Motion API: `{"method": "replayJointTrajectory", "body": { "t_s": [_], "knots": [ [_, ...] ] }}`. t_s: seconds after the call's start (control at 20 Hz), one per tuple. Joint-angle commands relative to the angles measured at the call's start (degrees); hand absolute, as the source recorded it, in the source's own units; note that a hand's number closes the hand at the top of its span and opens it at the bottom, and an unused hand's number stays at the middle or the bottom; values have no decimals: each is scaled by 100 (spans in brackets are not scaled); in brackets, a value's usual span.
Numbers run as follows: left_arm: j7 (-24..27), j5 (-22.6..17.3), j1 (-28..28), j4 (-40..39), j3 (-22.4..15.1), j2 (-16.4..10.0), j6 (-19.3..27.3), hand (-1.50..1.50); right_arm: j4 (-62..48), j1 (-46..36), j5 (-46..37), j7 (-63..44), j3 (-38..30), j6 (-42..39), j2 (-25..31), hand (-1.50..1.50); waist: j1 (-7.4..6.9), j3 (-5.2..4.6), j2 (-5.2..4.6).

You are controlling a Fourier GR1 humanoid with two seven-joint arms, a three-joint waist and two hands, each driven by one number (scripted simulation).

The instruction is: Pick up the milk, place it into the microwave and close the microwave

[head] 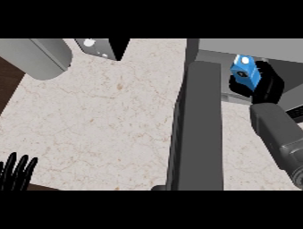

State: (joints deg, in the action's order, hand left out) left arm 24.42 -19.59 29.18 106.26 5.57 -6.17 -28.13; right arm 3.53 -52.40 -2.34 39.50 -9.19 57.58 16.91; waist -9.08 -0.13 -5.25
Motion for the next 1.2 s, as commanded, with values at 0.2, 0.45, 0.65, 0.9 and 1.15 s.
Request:
{"method": "replayJointTrajectory", "body": {
  "t_s": [0.2, 0.45, 0.65, 0.9, 1.15],
  "knots": [
    [-58, 142, -135, -81, -117, -41, -39, -150, -346, 439, -733, -1505, 680, 1475, 23, -150, -214, 1, -21],
    [-137, 114, -342, -137, -53, -55, 51, -150, -247, -438, -1018, -683, 983, -220, -368, -150, -183, 64, 75],
    [-40, 174, -288, -205, -87, 6, 36, -150, -330, -580, -1083, -730, 1048, -466, -534, -150, -221, 56, 80],
    [44, 215, -418, -217, -25, -13, 56, -150, -294, -553, -1073, -619, 1040, -910, -757, -150, -111, 57, 103],
    [76, 193, -264, -239, -47, 23, 10, -150, 149, -503, -645, -321, 619, -1367, -956, -150, 1, 69, 155]
  ]
}}
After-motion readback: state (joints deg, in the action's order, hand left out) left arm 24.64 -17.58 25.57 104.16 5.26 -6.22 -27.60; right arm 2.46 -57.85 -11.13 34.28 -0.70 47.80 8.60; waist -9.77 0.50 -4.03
